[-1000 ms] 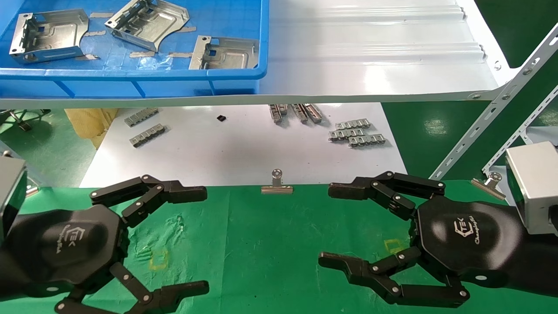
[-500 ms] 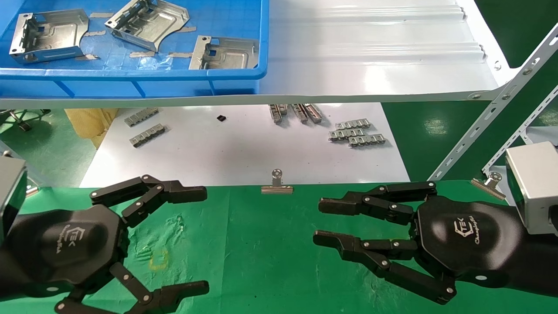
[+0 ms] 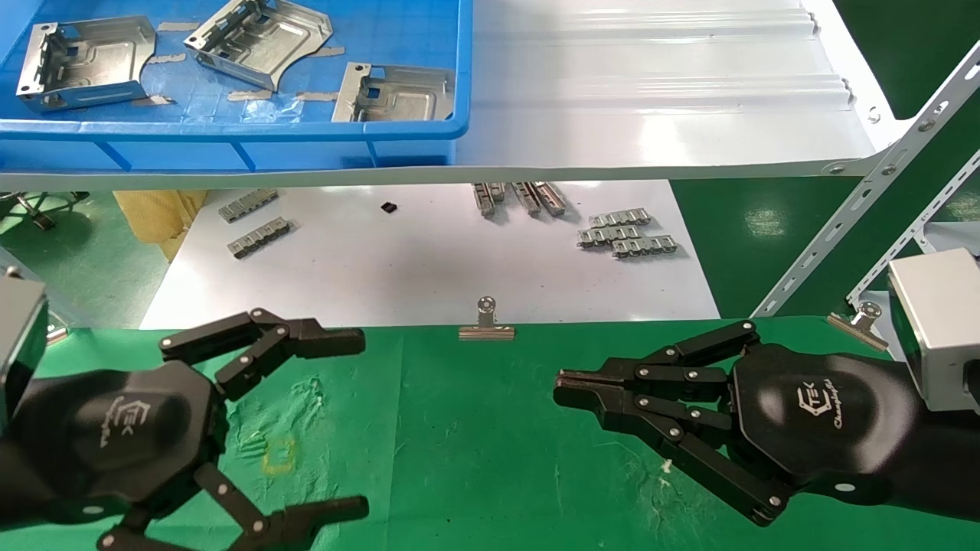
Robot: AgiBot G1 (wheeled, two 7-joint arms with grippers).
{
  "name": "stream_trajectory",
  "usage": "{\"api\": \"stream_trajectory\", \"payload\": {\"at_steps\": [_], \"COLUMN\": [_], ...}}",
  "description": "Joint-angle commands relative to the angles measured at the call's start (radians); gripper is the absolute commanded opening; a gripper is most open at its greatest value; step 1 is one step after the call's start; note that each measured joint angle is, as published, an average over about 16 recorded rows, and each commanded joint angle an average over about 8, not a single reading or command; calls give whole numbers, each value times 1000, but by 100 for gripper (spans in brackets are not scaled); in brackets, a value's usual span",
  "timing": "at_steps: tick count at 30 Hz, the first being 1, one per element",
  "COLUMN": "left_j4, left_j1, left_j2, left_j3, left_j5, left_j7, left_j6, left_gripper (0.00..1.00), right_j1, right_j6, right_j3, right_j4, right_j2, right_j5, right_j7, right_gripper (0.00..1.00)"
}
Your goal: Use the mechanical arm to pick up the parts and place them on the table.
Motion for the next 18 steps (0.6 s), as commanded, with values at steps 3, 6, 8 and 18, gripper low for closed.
{"api": "stream_trajectory", "payload": {"at_steps": [3, 6, 8, 18], "left_j4": [13, 76, 153, 743], "left_j1": [-75, -208, -305, -704], "left_j2": [10, 44, 79, 288], "left_j3": [-6, 7, 30, 142], "left_j5": [21, 77, 133, 432], "left_j7": [-4, -20, -30, 53], "left_j6": [-24, -57, -77, -311], "left_gripper": [100, 100, 100, 100], "right_j1": [0, 0, 0, 0], "right_j6": [0, 0, 0, 0], "right_j3": [0, 0, 0, 0], "right_j4": [0, 0, 0, 0], "right_j2": [0, 0, 0, 0], "right_j5": [0, 0, 0, 0], "right_j7": [0, 0, 0, 0], "right_gripper": [0, 0, 0, 85]}}
